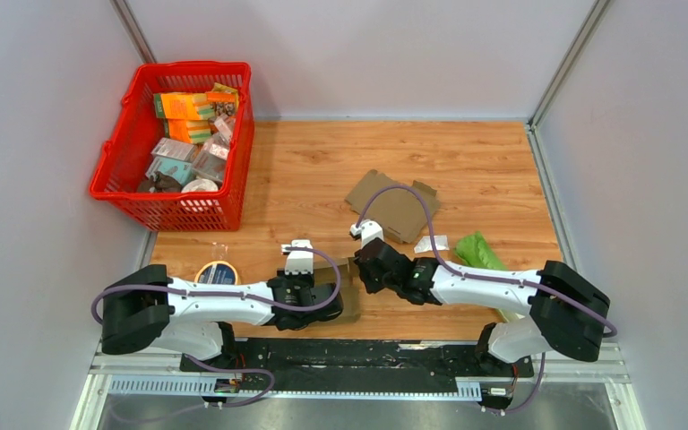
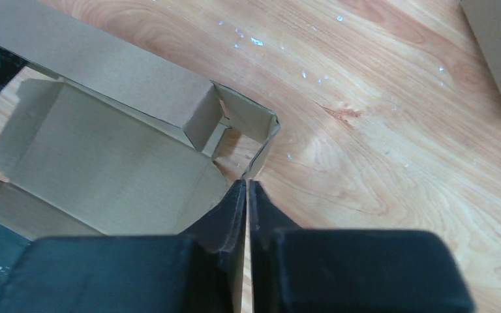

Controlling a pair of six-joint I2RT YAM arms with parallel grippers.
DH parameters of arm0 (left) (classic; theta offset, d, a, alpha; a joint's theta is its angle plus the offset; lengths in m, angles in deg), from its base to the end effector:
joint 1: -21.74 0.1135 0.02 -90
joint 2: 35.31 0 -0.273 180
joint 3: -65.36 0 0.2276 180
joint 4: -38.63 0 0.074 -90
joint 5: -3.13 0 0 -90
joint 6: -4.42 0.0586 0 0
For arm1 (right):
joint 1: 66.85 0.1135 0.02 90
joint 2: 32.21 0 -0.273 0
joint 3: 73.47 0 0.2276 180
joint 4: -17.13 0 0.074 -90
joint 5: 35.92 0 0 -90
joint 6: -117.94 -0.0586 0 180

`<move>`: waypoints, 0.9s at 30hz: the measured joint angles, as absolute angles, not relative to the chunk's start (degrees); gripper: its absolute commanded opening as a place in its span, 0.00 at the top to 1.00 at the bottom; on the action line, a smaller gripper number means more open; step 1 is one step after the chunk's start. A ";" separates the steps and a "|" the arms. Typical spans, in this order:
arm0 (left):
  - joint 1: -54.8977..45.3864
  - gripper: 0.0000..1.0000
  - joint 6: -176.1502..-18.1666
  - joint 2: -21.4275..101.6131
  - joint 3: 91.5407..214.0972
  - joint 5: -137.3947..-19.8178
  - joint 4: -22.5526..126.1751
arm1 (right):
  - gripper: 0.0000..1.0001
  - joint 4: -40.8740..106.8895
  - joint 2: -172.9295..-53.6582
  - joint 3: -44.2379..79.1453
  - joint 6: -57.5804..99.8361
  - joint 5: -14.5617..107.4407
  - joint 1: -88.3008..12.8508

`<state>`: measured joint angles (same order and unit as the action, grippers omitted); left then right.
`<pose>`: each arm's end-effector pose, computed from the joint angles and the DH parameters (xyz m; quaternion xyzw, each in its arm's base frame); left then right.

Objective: Fold the paper box

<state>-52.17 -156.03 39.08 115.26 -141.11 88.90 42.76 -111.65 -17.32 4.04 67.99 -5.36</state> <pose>0.0962 -0.1618 0.1776 -0.0338 0.8836 0.0259 0.4663 0.1389 0.2262 0.1932 -0.2593 0.8937 0.1528 0.3329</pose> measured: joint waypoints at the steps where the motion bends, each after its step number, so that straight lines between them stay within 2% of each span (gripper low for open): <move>1: -52.17 1.00 -156.01 39.19 115.35 -141.19 88.88 | 1.00 42.63 -111.70 -17.23 3.71 67.97 -5.25; 21: -52.56 1.00 -155.99 40.80 116.72 -142.44 88.94 | 0.99 41.06 -111.72 -15.46 -9.23 62.53 -2.36; 23: -52.56 1.00 -156.01 40.87 116.70 -142.46 88.92 | 0.89 41.43 -111.70 -15.42 -9.79 62.72 -2.21; 24: -52.56 1.00 -156.03 40.87 116.70 -142.46 88.96 | 0.74 42.37 -111.46 -15.35 -9.86 63.45 -2.12; 25: -52.56 1.00 -156.06 40.87 116.70 -142.46 88.96 | 0.63 43.48 -111.00 -15.35 -9.92 64.21 -2.10; 27: -52.60 1.00 -156.14 40.87 116.70 -142.46 88.98 | 0.47 46.41 -109.51 -15.35 -10.10 66.55 -2.10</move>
